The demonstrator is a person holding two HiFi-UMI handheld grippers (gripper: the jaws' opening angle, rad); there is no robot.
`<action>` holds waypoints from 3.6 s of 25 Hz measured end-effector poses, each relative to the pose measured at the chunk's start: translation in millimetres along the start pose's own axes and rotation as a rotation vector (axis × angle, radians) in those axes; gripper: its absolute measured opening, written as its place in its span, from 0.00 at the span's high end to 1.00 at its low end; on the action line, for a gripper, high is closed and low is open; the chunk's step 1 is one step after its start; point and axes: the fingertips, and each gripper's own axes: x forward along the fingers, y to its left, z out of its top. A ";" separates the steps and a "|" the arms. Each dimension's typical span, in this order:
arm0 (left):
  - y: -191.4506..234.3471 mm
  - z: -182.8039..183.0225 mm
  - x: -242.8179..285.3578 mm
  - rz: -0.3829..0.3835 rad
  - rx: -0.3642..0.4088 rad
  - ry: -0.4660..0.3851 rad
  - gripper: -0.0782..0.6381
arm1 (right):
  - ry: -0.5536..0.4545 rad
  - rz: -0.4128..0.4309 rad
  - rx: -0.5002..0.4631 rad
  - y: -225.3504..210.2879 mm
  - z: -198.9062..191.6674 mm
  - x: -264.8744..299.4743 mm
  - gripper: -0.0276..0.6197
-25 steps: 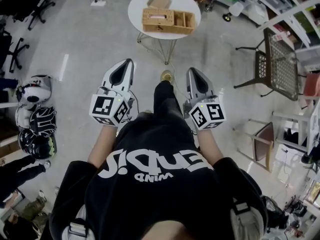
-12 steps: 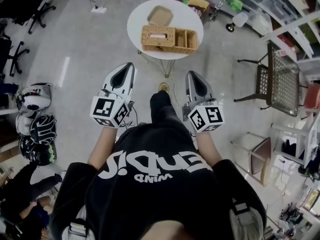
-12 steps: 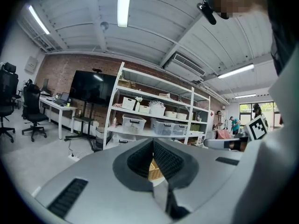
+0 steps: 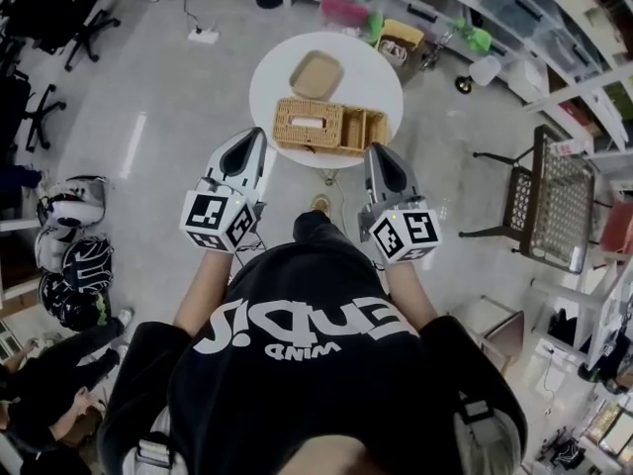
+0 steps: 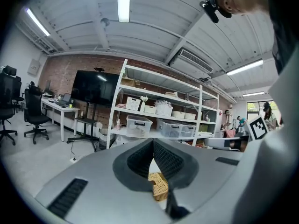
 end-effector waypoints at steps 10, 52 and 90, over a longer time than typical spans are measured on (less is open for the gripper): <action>24.6 6.3 74.7 0.035 -0.059 0.005 0.89 | 0.032 0.040 0.006 -58.2 15.2 65.2 0.97; 151.5 -143.4 263.2 -0.116 -0.066 0.474 0.59 | 0.096 -0.101 0.043 -96.8 8.4 176.2 0.97; 154.2 -265.0 292.2 -0.285 -0.344 0.830 0.69 | 0.186 -0.207 0.057 -121.7 -13.3 169.2 0.97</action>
